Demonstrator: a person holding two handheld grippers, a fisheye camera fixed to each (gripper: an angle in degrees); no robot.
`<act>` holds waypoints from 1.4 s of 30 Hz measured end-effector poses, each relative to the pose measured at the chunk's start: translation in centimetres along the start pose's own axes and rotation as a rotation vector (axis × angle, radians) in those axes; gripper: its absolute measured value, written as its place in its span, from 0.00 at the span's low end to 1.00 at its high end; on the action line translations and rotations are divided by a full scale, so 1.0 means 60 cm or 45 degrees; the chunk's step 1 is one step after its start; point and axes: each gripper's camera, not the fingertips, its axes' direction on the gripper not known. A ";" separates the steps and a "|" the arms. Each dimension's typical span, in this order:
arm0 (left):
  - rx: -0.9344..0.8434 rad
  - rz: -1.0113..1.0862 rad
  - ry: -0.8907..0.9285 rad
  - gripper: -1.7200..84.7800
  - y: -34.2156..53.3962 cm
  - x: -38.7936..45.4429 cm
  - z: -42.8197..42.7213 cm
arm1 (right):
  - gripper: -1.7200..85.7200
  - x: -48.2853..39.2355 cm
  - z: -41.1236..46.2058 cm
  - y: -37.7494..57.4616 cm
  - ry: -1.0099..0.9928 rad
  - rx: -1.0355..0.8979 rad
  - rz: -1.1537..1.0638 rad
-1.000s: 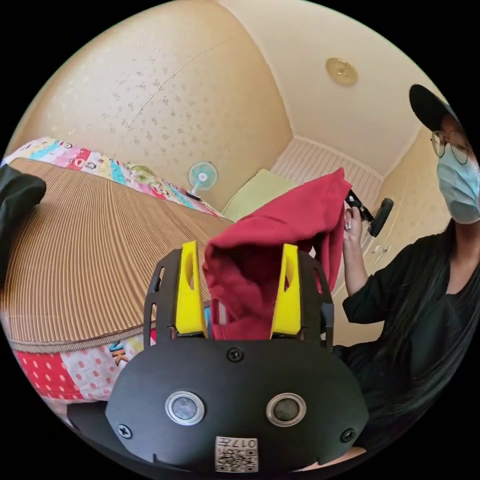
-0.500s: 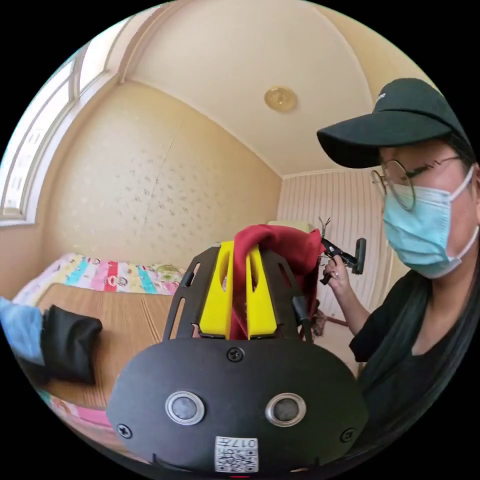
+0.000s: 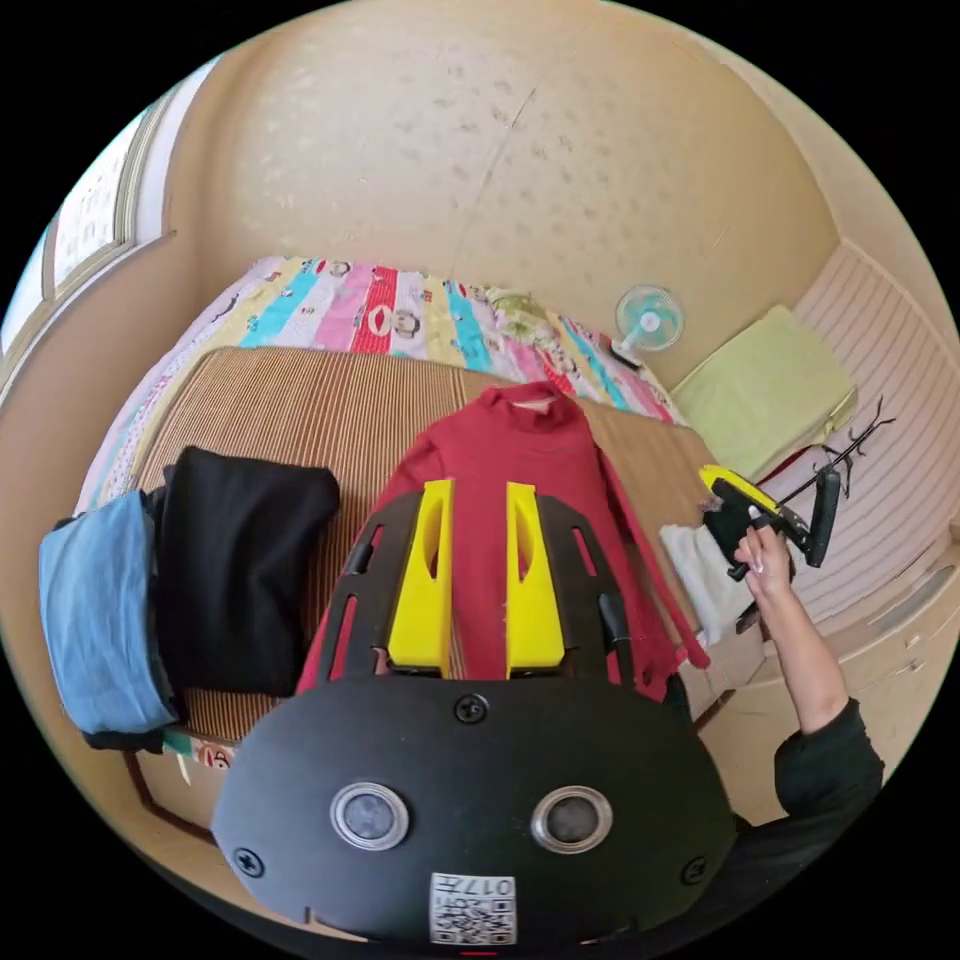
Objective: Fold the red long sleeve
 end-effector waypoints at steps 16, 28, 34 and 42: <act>0.054 0.150 -0.416 0.08 0.372 0.108 0.389 | 0.10 0.076 0.174 0.285 0.049 -0.293 0.163; 0.072 0.017 -0.029 0.08 0.377 -0.001 0.388 | 0.07 0.153 -0.079 0.525 0.236 -0.049 0.164; 0.083 -0.020 0.069 0.08 0.382 -0.035 0.386 | 0.06 0.269 -0.306 0.419 0.065 0.695 0.632; 0.083 -0.001 0.041 0.07 0.386 -0.039 0.382 | 0.09 0.001 -0.280 0.016 -0.596 0.815 -0.037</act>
